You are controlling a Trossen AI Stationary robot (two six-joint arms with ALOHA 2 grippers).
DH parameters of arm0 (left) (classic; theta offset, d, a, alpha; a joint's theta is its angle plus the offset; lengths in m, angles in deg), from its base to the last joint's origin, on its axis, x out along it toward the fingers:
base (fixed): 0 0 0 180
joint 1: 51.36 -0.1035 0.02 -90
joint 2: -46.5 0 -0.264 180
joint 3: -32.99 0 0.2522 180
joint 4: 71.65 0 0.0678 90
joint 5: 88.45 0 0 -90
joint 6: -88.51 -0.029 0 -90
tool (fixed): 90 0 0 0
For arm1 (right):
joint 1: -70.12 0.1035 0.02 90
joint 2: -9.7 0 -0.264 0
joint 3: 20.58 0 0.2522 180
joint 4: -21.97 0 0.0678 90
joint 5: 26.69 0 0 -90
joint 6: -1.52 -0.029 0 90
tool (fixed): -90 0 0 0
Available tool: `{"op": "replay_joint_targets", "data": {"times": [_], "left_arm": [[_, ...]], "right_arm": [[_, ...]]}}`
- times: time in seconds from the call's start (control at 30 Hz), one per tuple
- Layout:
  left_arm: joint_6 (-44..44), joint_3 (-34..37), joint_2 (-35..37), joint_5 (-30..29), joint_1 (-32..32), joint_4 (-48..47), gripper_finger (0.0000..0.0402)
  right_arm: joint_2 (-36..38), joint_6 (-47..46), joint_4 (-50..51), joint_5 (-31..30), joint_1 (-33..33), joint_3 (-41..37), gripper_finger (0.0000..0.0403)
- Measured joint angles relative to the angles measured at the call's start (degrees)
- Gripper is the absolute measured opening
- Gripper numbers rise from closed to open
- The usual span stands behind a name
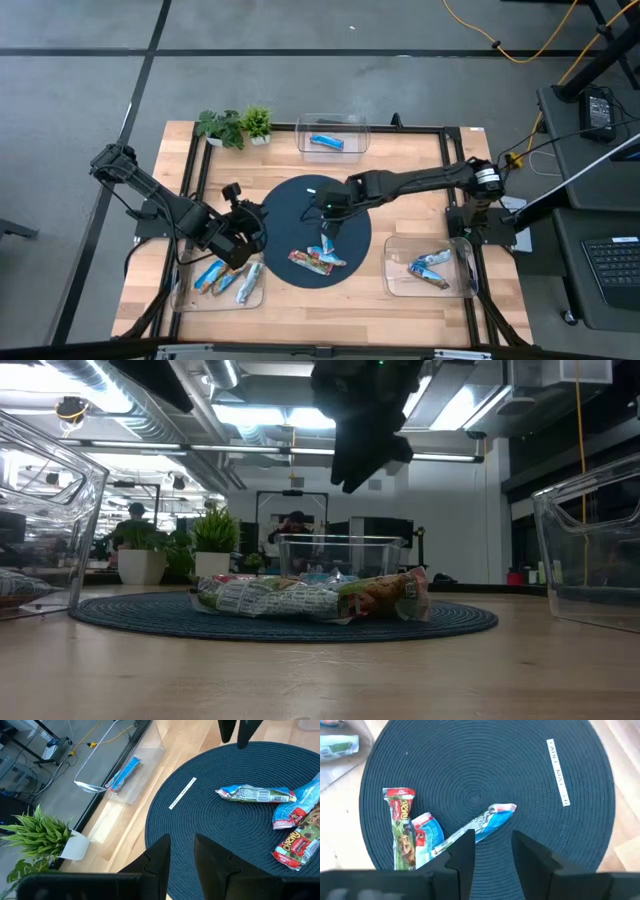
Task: Pick and place Granola Bars by type
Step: Put the red granola bar into the top transparent bin
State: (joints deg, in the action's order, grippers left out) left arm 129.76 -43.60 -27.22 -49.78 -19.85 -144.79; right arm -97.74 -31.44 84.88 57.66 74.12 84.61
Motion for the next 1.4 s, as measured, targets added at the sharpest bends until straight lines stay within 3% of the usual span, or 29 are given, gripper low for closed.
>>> {"op": "replay_joint_targets", "data": {"times": [0.67,1.07,1.2,1.4], "left_arm": [[0.0,0.0,0.0,0.0,0.0,0.5,0.0077],[0.0,0.0,0.0,0.0,0.0,1.2,0.0077],[0.0,0.0,0.0,0.0,0.0,1.3,0.0077],[0.0,0.0,0.0,0.0,0.0,1.3,0.0077]], "right_arm": [[-2.7,1.7,-2.5,2.1,-4.7,0.0,0.0131],[-8.5,3.1,-6.2,8.4,-4.6,0.0,0.0133],[-9.9,3.3,-7.6,8.5,-4.6,0.0,0.0158],[-12.7,0.3,-7.1,8.3,-4.9,0.0,0.0227]]}}
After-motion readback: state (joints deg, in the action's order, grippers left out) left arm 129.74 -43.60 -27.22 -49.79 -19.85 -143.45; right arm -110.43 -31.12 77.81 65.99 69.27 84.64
